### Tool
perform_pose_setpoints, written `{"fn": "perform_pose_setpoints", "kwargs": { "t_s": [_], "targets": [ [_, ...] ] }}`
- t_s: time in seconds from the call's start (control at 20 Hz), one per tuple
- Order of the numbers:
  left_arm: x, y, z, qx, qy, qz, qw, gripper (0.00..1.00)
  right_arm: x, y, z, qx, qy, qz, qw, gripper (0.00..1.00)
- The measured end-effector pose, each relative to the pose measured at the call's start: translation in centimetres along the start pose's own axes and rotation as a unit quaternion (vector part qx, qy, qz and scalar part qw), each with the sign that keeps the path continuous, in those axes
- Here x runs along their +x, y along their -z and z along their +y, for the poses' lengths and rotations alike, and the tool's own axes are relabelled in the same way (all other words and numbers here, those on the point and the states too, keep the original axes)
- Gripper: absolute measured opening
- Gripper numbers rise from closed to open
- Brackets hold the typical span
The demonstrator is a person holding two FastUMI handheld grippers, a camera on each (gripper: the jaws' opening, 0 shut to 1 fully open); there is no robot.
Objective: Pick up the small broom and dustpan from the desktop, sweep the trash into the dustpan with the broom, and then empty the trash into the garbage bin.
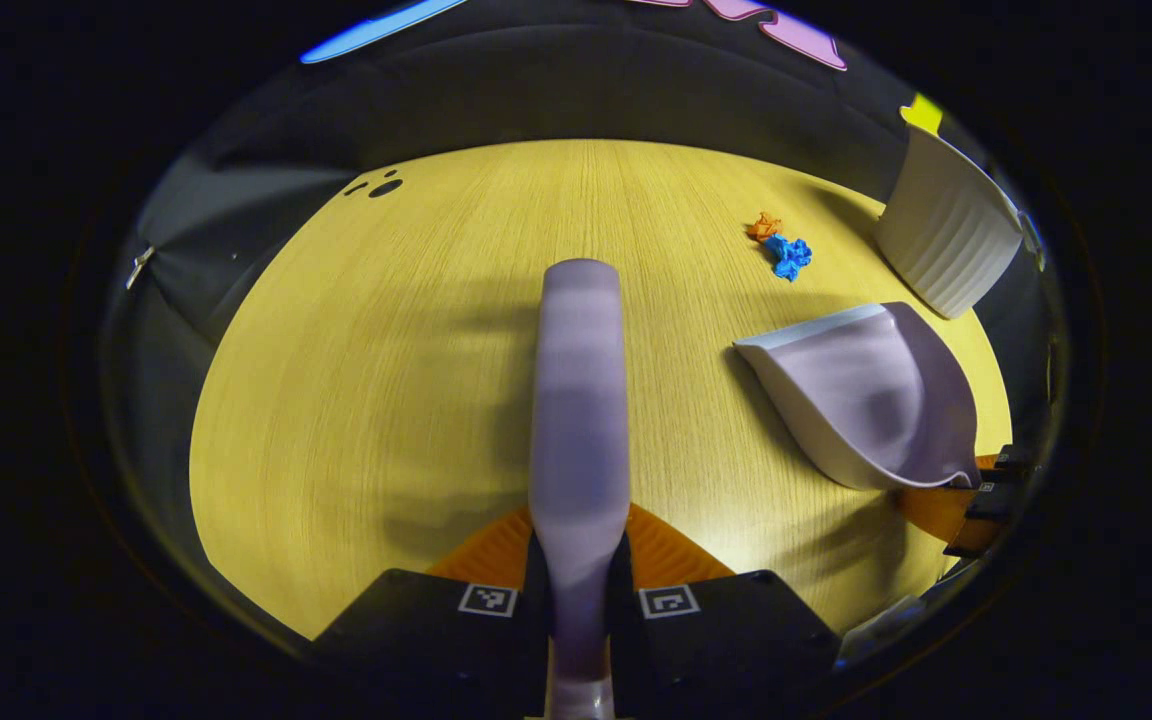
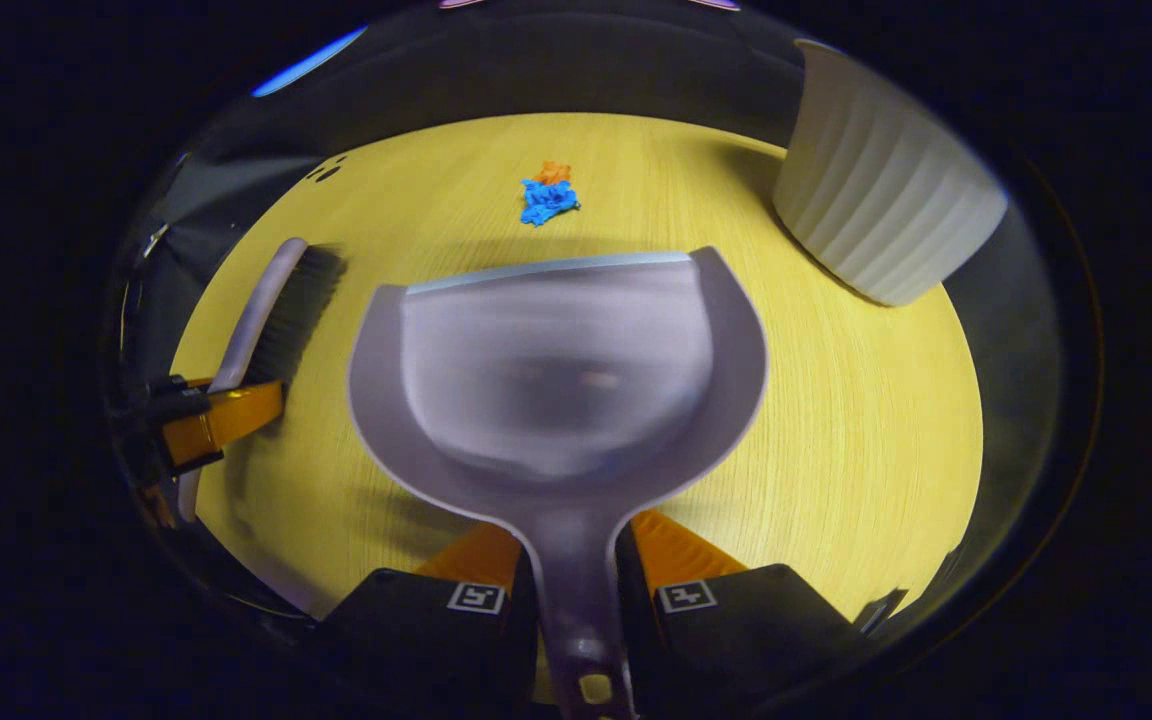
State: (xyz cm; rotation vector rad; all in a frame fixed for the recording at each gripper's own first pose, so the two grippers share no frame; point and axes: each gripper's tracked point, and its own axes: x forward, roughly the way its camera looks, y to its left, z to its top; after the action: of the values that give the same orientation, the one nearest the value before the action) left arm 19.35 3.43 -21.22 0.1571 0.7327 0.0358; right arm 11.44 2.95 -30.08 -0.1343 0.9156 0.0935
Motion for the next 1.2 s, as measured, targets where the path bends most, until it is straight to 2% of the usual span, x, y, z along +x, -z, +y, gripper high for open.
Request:
{"fn": "perform_pose_setpoints", "kwargs": {
  "t_s": [0.05, 0.1, 0.4, 0.45, 0.5, 0.55, 0.6, 0.65, 0.7, 0.75, 0.8, 0.9, 0.95, 1.0, 1.05, 1.1, 1.15, 1.2],
  "targets": [
    [-0.1, -0.2, 0.0, 0.009, 0.003, 0.001, 1.000, 0.30, 0.0, -0.1, 0.0, -0.005, -0.004, -0.002, 1.000, 0.35],
    [0.0, -0.4, 0.1, 0.018, 0.004, 0.001, 1.000, 0.30, -0.2, 0.1, 0.0, -0.005, -0.011, -0.001, 1.000, 0.38],
    [-0.3, -3.2, 0.5, 0.035, 0.018, -0.004, 0.999, 0.27, -0.6, 0.3, -1.2, -0.037, -0.023, 0.006, 0.999, 0.36],
    [-0.1, -4.0, 0.5, 0.039, 0.019, -0.003, 0.999, 0.28, -0.8, 0.0, -1.6, -0.037, -0.023, -0.001, 0.999, 0.39],
    [0.1, -4.9, 0.6, 0.047, 0.019, -0.002, 0.999, 0.29, -1.1, 0.1, -2.1, -0.040, -0.022, -0.004, 0.999, 0.36],
    [0.3, -6.0, 0.8, 0.057, 0.017, -0.002, 0.998, 0.29, -1.3, 0.1, -2.6, -0.045, -0.021, -0.007, 0.999, 0.39],
    [0.6, -7.2, 0.9, 0.070, 0.015, -0.005, 0.997, 0.29, -1.5, 0.4, -3.1, -0.049, -0.022, -0.005, 0.999, 0.39],
    [1.0, -8.6, 1.0, 0.086, 0.014, -0.008, 0.996, 0.29, -1.7, 0.5, -3.5, -0.051, -0.023, -0.003, 0.998, 0.32],
    [1.6, -10.0, 1.0, 0.101, 0.013, -0.011, 0.995, 0.29, -1.7, 0.5, -3.9, -0.051, -0.023, -0.002, 0.998, 0.39],
    [2.2, -11.3, 0.8, 0.113, 0.014, -0.013, 0.993, 0.29, -1.9, 0.5, -4.3, -0.051, -0.024, 0.000, 0.998, 0.35],
    [2.8, -12.7, 0.4, 0.121, 0.019, -0.016, 0.992, 0.29, -1.9, 0.5, -4.5, -0.053, -0.025, 0.000, 0.998, 0.39],
    [4.4, -15.5, -0.9, 0.134, 0.037, -0.021, 0.990, 0.29, -2.2, 0.2, -4.9, -0.058, -0.026, 0.000, 0.998, 0.32],
    [5.2, -16.6, -1.5, 0.152, 0.042, -0.022, 0.987, 0.29, -2.5, 0.0, -4.9, -0.062, -0.029, -0.001, 0.998, 0.32],
    [5.9, -17.7, -1.9, 0.177, 0.047, -0.026, 0.983, 0.30, -2.7, -0.3, -4.9, -0.066, -0.033, 0.000, 0.997, 0.39],
    [6.5, -18.6, -2.5, 0.205, 0.052, -0.028, 0.977, 0.29, -2.9, -0.5, -4.9, -0.072, -0.037, 0.000, 0.997, 0.39],
    [7.7, -19.9, -4.1, 0.261, 0.068, -0.031, 0.962, 0.29, -2.8, -0.8, -4.8, -0.081, -0.041, 0.002, 0.996, 0.35],
    [8.7, -20.7, -5.8, 0.309, 0.087, -0.026, 0.947, 0.29, -2.2, -0.7, -4.9, -0.088, -0.041, 0.014, 0.995, 0.39],
    [9.4, -21.3, -7.1, 0.347, 0.099, -0.027, 0.932, 0.28, -1.8, -0.3, -4.9, -0.090, -0.044, 0.027, 0.995, 0.35]
  ]
}}
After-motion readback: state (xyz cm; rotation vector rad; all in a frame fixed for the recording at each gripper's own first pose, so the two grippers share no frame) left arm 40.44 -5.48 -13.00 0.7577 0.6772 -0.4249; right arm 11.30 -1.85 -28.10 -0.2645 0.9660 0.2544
